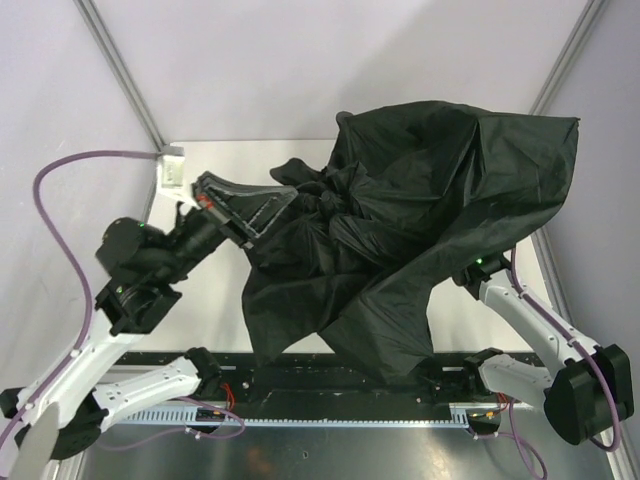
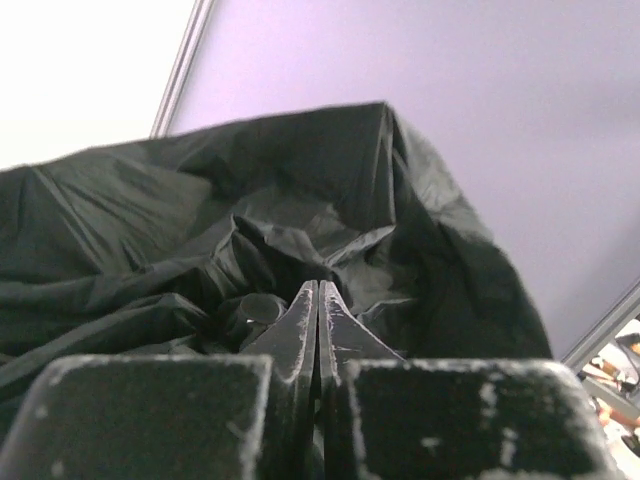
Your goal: Put away the umbrella
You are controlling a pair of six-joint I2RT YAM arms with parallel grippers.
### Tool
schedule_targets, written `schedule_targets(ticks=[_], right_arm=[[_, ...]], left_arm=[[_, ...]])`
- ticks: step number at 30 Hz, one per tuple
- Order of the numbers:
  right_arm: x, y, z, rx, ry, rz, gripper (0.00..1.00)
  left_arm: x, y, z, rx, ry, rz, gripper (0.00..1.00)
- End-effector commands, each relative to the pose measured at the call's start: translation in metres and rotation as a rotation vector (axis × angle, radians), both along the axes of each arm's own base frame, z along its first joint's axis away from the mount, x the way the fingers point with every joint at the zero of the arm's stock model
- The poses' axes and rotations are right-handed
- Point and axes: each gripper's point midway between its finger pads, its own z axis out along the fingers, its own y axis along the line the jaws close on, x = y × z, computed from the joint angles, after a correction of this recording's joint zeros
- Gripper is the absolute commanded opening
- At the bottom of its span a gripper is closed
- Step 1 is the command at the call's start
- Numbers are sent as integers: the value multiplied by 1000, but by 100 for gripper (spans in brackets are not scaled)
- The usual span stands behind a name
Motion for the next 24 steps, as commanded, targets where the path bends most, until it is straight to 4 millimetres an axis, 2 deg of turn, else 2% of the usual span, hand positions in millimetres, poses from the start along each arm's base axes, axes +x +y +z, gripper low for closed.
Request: schedule_targets(ticks=[1, 3, 4, 5, 8, 9, 10, 13, 16, 24], right_arm=[[3, -1, 12, 36, -74, -61, 0], [2, 0, 12, 35, -74, -55, 0], [3, 0, 12, 37, -73, -56, 0], [4, 0, 12, 38, -69, -61, 0], [9, -1, 15, 49, -60, -97, 0], [12, -1, 15, 53, -57, -110, 0], [13, -1, 16, 57, -53, -118, 0], [17, 1, 15, 62, -38, -122, 0], [18, 5, 14, 68, -28, -119, 0], [3, 13, 15, 62, -56, -72, 0]], left_arm=[[7, -21, -17, 96, 20, -44, 0], [12, -25, -21, 109, 29, -40, 0], [14, -26, -23, 113, 32, -37, 4], [14, -26, -26, 115, 37, -35, 18], [12, -16, -34, 97, 52, -10, 80], [12, -13, -40, 93, 61, 0, 90], [10, -9, -44, 86, 68, 7, 95], [10, -8, -57, 76, 107, 3, 99], [12, -18, -67, 81, 141, -31, 99], [29, -63, -58, 84, 145, -135, 99]])
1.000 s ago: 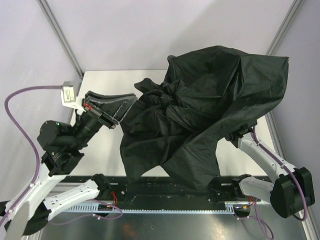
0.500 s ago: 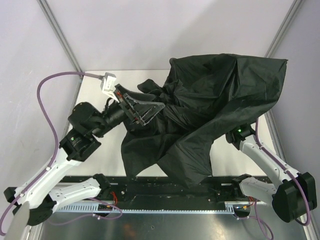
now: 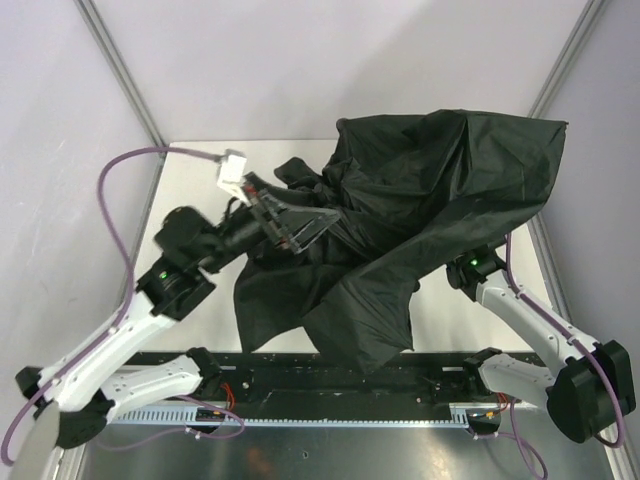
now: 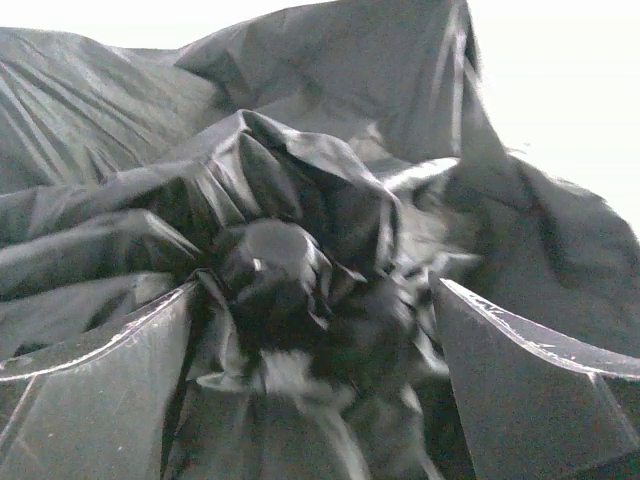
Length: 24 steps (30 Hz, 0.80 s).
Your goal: Put away the umbrella
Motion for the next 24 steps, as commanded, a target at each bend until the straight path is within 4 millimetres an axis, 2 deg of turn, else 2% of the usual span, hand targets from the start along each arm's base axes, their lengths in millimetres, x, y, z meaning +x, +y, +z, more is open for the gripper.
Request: schedule_targets(ticks=[1, 6, 8, 12, 14, 17, 18, 19, 22, 23, 24], right_arm=[[-10, 1, 19, 42, -122, -7, 0], [-18, 4, 13, 14, -143, 17, 0], [-18, 4, 11, 4, -143, 18, 0], [-19, 4, 9, -5, -155, 18, 0], [-17, 4, 9, -4, -160, 16, 0], [-16, 6, 12, 15, -153, 24, 0], [-16, 6, 13, 22, -152, 29, 0], [-16, 7, 14, 28, -153, 34, 0], [-16, 7, 14, 33, -146, 46, 0], [-17, 6, 14, 33, -145, 53, 0], [-18, 6, 14, 33, -145, 62, 0]], left_arm=[[8, -27, 15, -16, -10, -73, 99], [19, -37, 17, -13, -20, -66, 97], [22, -36, 17, -14, -21, -44, 79], [22, -30, 15, -31, -31, -24, 26], [20, -28, 11, -38, -26, -24, 13], [16, -24, 5, -45, -15, -27, 8], [14, -20, 4, -53, -11, -24, 12], [11, -17, 3, -60, -9, -22, 23], [0, -4, 5, -78, -29, -18, 81], [-4, 2, 6, -82, -41, -13, 90], [-7, 7, 8, -87, -50, -1, 95]])
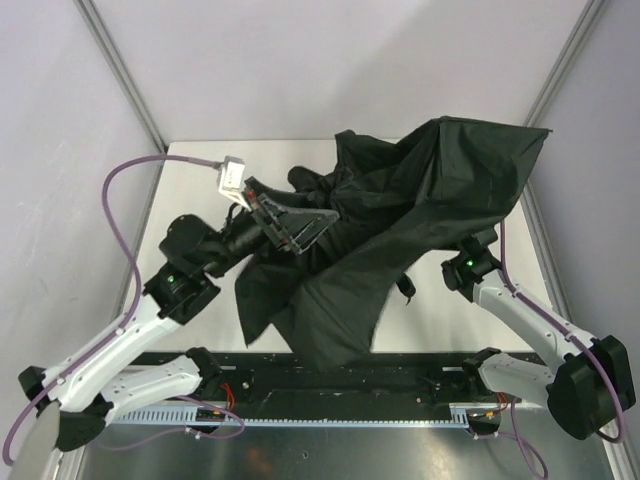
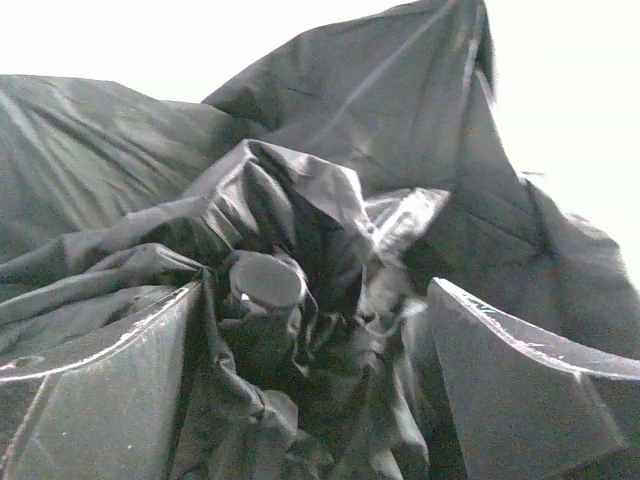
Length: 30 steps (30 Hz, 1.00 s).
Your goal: Put away the umbrella
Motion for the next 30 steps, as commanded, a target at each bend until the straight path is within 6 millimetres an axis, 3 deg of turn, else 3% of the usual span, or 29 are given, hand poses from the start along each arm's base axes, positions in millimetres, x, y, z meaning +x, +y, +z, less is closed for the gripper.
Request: schedule_targets(ticks=[1, 4, 7, 15, 23, 26, 30], right_arm=[[-15, -5, 34, 87, -149, 42, 0], [-20, -6, 35, 86, -150, 65, 0], [-26, -6, 38, 94, -147, 88, 0], [-30, -4, 41, 109, -143, 103, 0], [-29, 0, 39, 108, -147, 104, 0], [-21, -5, 44, 118, -157, 40, 0], [-7, -16, 54, 140, -147, -66, 0]], left_arm=[[-26, 24, 21, -70, -45, -11, 97], [-28, 32, 24, -75, -47, 12, 99], [-25, 27, 26, -71, -39, 6, 99], [-18, -17, 29, -45, -4, -132, 99], [-16, -39, 25, -37, -22, -156, 99], [-15, -27, 20, -39, -23, -106, 99], [-13, 16, 20, -64, -35, 59, 99]])
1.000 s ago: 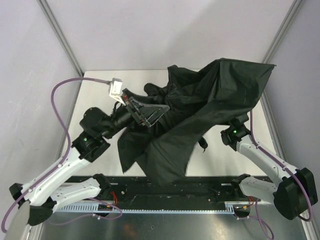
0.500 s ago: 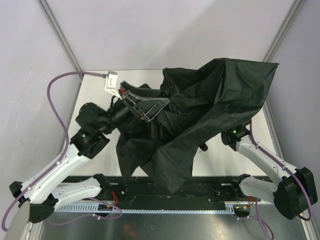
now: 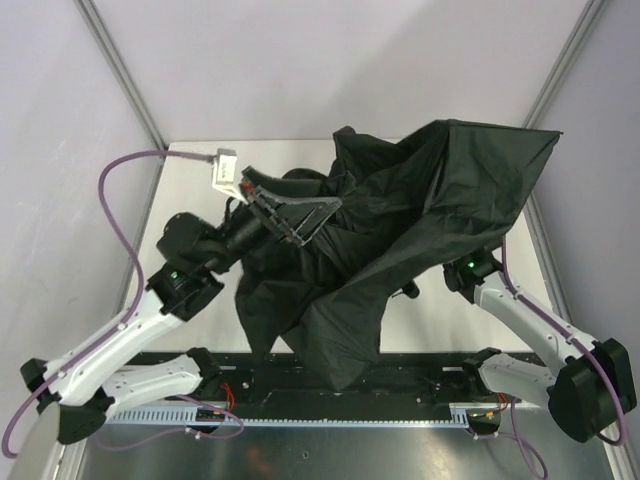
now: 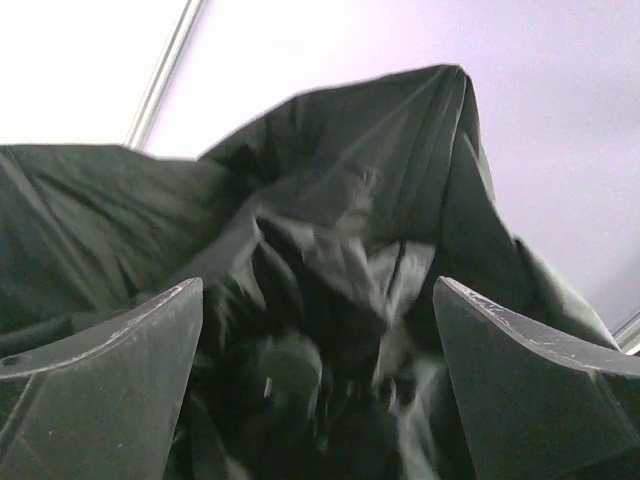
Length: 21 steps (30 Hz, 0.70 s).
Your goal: Put away the umbrella
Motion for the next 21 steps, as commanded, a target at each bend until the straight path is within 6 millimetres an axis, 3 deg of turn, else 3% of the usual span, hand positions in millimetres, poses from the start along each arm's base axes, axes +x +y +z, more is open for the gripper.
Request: schedule_targets(ticks=[1, 3, 6, 9, 18, 21], right_arm=[[11, -16, 49, 134, -134, -155, 0], [13, -18, 52, 146, -122, -156, 0], [11, -19, 55, 166, -122, -152, 0], [9, -17, 56, 171, -121, -140, 0], [4, -11, 51, 159, -114, -112, 0], [6, -9, 47, 145, -99, -110, 0]], left_arm=[[-8, 36, -21, 19, 41, 118, 99], [-10, 54, -22, -12, 48, 170, 99], [-11, 62, -30, -33, 80, 186, 99], [-12, 51, -36, -25, 106, 143, 99], [-18, -1, -21, -14, 67, -53, 99], [-26, -1, -8, -39, 2, -44, 99]])
